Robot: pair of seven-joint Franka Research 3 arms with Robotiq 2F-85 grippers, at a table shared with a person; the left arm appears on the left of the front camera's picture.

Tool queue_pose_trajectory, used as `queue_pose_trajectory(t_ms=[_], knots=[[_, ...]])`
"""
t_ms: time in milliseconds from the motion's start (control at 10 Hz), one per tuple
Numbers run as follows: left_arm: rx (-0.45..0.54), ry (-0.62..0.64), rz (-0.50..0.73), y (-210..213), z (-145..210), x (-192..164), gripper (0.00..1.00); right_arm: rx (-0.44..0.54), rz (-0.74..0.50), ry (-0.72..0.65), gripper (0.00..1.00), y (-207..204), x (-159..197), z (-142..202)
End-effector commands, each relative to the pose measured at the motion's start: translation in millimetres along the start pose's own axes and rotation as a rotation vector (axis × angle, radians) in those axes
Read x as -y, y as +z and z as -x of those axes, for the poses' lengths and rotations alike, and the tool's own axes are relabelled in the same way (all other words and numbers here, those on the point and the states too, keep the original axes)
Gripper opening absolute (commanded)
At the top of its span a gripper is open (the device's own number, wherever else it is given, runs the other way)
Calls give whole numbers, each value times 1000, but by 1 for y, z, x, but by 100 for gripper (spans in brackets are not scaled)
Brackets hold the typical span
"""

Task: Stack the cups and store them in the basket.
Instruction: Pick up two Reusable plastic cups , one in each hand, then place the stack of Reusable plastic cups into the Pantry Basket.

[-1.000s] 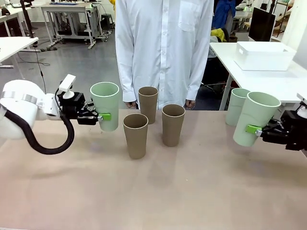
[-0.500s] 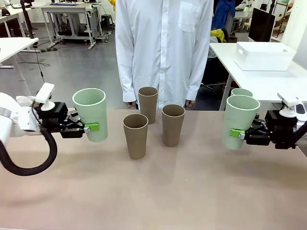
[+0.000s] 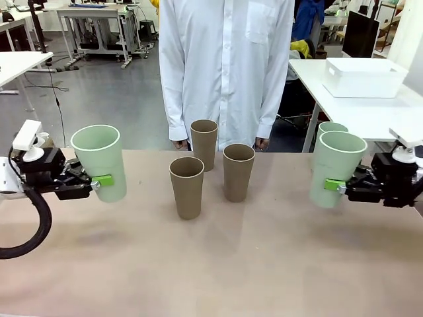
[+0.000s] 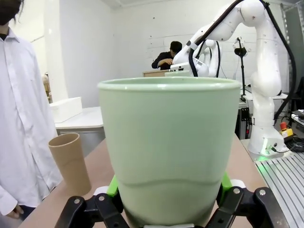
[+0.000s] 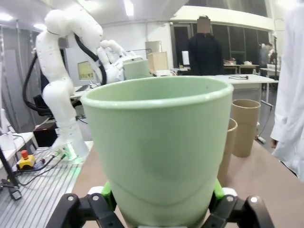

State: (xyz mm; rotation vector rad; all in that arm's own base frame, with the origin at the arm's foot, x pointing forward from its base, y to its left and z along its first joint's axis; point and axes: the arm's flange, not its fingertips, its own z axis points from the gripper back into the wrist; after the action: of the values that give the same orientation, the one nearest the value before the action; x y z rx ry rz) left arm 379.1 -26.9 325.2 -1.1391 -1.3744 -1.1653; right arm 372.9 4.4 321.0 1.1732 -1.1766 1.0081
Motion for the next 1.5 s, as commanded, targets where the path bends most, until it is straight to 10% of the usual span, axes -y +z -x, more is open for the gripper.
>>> queue_pose_trajectory(t_ms=[0,400,500,1400], knots=[[-1,-33,19,13,30,19,85,33,-47,-15,85,14,-83,-2],[7,-61,-3,29,26,20,85,23,-80,6,85,19,-90,-1],[39,-78,16,29,23,21,85,39,-48,-6,85,39,-16,-4],[-21,2,-11,24,0,2,85,39,-48,-6,85,39,-16,-4]])
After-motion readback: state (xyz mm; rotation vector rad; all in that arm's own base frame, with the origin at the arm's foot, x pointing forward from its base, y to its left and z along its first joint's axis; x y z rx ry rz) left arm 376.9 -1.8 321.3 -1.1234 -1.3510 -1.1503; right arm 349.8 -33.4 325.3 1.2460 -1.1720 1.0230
